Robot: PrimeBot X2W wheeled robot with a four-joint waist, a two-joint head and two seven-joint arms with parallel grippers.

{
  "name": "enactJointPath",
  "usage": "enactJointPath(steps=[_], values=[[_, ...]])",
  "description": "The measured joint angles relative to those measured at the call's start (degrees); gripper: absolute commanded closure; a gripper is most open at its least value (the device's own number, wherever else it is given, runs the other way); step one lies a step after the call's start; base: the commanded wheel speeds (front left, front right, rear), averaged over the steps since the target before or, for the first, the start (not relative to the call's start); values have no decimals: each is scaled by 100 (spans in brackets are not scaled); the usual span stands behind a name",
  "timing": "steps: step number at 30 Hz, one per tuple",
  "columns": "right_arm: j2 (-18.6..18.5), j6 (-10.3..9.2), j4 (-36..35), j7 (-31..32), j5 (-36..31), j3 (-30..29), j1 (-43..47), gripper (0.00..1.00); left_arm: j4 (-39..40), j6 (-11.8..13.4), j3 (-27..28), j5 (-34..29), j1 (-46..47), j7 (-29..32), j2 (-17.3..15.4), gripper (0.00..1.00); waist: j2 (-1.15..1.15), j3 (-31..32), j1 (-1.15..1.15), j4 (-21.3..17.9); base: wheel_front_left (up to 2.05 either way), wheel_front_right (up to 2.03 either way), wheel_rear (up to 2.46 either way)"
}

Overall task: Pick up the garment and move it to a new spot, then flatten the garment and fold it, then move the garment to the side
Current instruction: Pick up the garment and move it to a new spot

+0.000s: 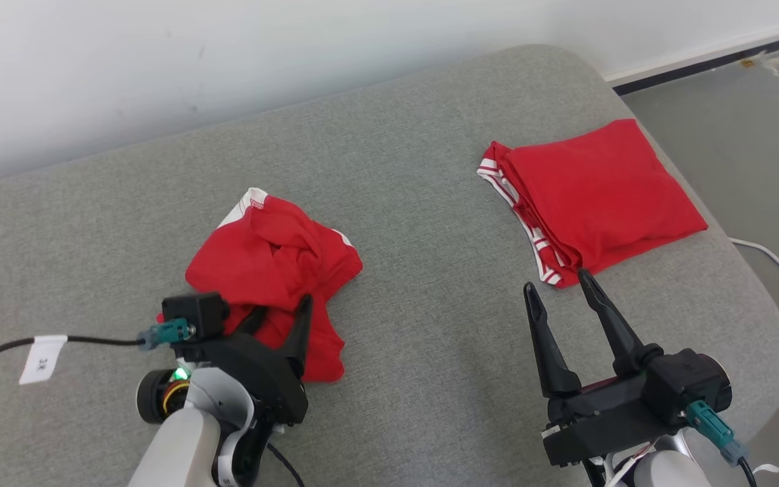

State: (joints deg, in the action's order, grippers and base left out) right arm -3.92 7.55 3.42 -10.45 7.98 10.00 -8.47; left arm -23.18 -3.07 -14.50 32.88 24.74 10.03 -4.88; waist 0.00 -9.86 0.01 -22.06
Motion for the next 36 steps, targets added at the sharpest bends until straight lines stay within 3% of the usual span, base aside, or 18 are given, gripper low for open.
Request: enactJointPath(steps=[7,21,26,30,36], values=[[-47,0,3,47,-9,-68,32,0,-176,-101,30,261,-207,-506,87,0,0,39,0,290,0,0,0],[-288,0,57,-37,-237,-756,394,0,1545,-232,463,-98,-1436,-2366,-302,0,0,384,-1,1378,0,0,0],[-272,0,100,-116,-243,-1049,563,0,1998,-185,840,-539,-2117,-2488,-502,0,0,507,-1,1732,0,0,0],[-264,0,186,-133,-247,-1134,659,0,2689,-258,1373,-1101,-2464,-2506,-400,0,0,620,-1,1935,0,0,0],[-231,0,469,-178,-250,-1129,830,0,2681,-401,1710,-1426,-3105,-2506,-94,0,-1,881,-2,2062,0,0,0]])
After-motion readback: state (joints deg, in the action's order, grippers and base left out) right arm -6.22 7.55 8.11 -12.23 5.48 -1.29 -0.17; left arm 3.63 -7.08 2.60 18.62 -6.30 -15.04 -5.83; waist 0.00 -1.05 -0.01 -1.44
